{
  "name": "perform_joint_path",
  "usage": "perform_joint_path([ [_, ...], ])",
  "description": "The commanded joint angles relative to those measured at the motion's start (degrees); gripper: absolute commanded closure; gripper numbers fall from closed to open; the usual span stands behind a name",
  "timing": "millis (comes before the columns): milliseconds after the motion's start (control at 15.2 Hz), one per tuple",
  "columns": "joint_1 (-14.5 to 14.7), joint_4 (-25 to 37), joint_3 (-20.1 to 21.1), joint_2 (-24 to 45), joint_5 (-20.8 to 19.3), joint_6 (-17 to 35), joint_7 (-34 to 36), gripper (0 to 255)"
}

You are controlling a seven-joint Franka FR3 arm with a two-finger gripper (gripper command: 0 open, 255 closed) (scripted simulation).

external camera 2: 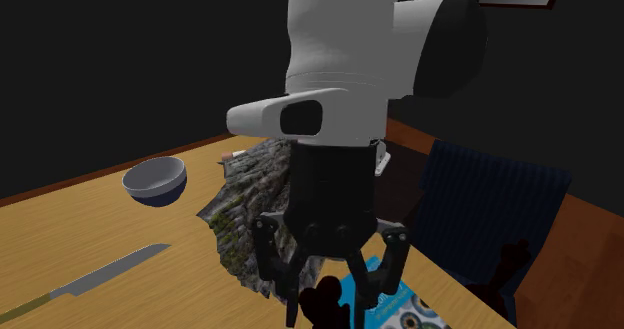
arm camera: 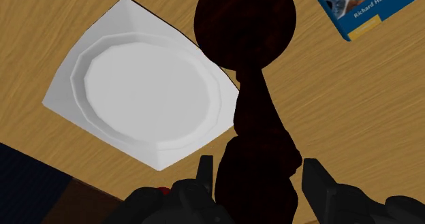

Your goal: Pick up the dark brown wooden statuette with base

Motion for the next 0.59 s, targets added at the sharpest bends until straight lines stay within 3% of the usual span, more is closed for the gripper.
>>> perform_joint_path([
  [0, 0.0, 1.0, 0.0, -0.5, 0.0, -1.4, 0.1, 255],
  [528, -0.1, 3.8, -0.1, -2.2, 0.1, -5.9, 0.4, 255],
])
